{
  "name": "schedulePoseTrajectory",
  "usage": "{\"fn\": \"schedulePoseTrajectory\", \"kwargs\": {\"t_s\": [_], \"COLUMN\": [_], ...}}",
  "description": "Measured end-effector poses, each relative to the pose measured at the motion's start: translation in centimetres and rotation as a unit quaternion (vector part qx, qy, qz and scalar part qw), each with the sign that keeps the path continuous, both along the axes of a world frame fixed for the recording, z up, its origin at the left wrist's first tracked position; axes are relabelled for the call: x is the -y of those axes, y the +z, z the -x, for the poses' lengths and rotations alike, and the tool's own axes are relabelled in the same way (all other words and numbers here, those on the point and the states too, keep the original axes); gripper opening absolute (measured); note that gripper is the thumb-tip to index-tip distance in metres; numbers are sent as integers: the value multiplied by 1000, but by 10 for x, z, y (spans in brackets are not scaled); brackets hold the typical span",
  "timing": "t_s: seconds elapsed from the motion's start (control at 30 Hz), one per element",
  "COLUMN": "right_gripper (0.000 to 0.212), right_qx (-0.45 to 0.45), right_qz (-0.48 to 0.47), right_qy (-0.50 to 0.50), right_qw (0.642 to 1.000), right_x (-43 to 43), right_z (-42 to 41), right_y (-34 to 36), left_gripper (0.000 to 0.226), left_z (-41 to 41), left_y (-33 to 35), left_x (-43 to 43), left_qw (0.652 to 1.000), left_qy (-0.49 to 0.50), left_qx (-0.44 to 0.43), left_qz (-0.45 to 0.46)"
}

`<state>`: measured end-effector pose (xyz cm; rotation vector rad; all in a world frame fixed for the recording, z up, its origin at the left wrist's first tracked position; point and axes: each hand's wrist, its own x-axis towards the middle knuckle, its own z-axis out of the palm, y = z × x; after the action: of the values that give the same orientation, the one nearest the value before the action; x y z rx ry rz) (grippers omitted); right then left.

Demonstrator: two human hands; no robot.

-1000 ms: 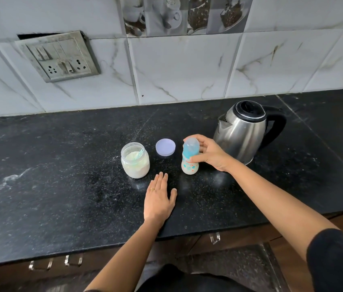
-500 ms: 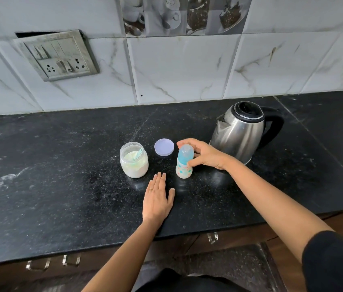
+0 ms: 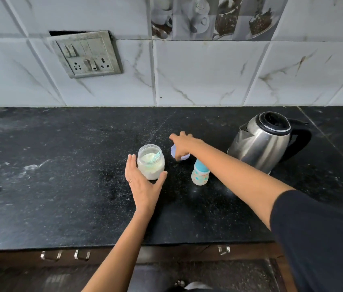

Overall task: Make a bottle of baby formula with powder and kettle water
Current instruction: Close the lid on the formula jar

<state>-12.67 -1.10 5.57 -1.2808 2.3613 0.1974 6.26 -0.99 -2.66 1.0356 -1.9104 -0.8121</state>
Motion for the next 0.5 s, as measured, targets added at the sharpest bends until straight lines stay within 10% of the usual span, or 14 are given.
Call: {"fn": "schedulePoseTrajectory", "kwargs": {"t_s": [0.27, 0.5], "right_gripper": [93, 79], "right_qx": [18, 48], "right_qz": [-109, 53], "right_qy": [-75, -135], "right_qw": [991, 988], "right_x": [21, 29], "right_z": [-1, -1], "right_y": [-46, -34], "left_gripper": [104, 99], "left_z": [0, -1], "left_y": [2, 0], "left_x": [27, 40], "left_qw": [990, 986], "left_qy": [-63, -86], "left_qx": [-5, -2], "left_qz": [-123, -141]}}
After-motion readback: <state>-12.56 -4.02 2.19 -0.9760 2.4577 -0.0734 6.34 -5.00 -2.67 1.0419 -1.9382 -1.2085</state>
